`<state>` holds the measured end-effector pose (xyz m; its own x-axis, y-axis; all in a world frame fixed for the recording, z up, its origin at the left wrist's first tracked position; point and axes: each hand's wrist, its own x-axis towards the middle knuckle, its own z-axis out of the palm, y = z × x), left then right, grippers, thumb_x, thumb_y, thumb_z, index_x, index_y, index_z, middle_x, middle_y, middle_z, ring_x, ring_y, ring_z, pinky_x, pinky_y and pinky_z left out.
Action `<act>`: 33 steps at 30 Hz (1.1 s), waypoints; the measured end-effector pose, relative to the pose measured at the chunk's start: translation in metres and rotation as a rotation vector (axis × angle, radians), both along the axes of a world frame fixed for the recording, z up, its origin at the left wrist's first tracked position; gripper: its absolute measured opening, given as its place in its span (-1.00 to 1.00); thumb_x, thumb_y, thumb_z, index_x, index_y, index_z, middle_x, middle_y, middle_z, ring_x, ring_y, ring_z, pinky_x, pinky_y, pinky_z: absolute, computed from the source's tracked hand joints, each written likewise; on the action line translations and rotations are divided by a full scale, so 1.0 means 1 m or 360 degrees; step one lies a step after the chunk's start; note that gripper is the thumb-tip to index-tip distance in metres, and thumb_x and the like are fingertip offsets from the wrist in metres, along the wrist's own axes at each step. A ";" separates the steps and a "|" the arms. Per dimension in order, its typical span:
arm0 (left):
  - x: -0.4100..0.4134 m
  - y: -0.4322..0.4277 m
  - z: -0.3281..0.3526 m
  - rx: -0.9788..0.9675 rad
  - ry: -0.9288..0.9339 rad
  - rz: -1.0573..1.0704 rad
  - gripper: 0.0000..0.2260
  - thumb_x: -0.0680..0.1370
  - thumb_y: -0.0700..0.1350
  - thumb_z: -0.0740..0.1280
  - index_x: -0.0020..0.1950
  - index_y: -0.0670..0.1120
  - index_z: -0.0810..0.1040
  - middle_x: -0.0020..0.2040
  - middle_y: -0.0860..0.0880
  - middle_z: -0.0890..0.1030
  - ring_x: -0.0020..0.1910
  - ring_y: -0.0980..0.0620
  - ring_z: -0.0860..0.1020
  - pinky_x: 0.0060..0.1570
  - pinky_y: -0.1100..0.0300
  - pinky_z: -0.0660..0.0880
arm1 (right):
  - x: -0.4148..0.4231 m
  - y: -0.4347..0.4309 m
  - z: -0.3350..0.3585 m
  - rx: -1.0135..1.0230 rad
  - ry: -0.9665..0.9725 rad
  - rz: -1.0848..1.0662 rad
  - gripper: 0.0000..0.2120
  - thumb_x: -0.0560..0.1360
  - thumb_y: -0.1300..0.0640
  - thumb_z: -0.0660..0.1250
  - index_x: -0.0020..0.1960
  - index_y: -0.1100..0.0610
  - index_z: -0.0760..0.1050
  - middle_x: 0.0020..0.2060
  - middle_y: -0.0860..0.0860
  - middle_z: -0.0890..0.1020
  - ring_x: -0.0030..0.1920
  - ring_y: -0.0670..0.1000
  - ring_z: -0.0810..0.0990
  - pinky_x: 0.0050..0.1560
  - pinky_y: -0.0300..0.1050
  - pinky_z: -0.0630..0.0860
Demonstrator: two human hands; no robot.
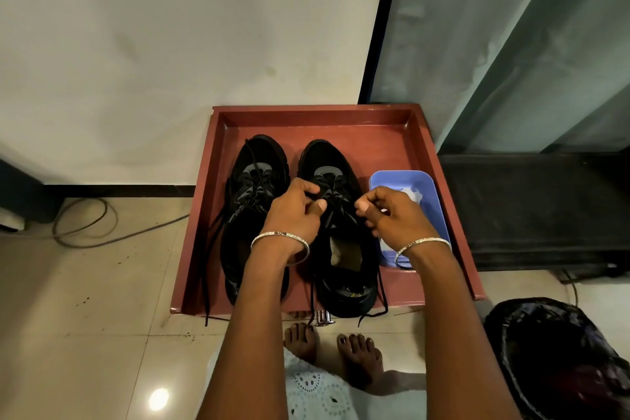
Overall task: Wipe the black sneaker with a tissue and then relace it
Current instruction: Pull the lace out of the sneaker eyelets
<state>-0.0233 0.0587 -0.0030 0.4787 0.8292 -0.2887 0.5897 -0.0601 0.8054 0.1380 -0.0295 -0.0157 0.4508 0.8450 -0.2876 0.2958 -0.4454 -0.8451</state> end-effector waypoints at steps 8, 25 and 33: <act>-0.005 -0.003 0.000 -0.0281 0.0164 -0.0087 -0.56 0.41 -0.13 0.56 0.17 -0.06 0.43 -0.20 -0.05 0.56 -0.11 -0.07 0.61 0.07 -0.12 0.59 | 0.008 -0.028 0.014 -0.0458 0.0136 0.0223 -0.77 0.49 -0.04 0.44 -0.15 0.12 0.55 -0.28 0.04 0.61 -0.24 -0.02 0.56 -0.10 -0.11 0.54; 0.017 -0.015 -0.005 -0.0217 0.0008 0.0002 -0.30 0.33 0.20 0.55 0.39 0.19 0.33 0.27 -0.22 0.49 0.18 -0.23 0.54 0.10 0.03 0.52 | -0.007 -0.040 0.072 0.0255 0.0886 -0.0315 -0.85 0.64 0.10 0.25 0.09 0.17 0.52 -0.36 0.05 0.54 -0.39 0.01 0.49 -0.17 -0.08 0.58; 0.016 -0.032 -0.001 -0.0213 0.0204 0.0066 -0.19 0.21 0.24 0.59 0.39 0.34 0.32 0.34 -0.11 0.30 0.19 -0.23 0.52 0.20 -0.10 0.51 | -0.009 -0.024 0.171 0.0643 0.0818 -0.0410 -0.78 0.66 0.31 0.13 0.06 0.11 0.52 -0.35 0.00 0.52 -0.49 -0.10 0.37 -0.51 -0.27 0.29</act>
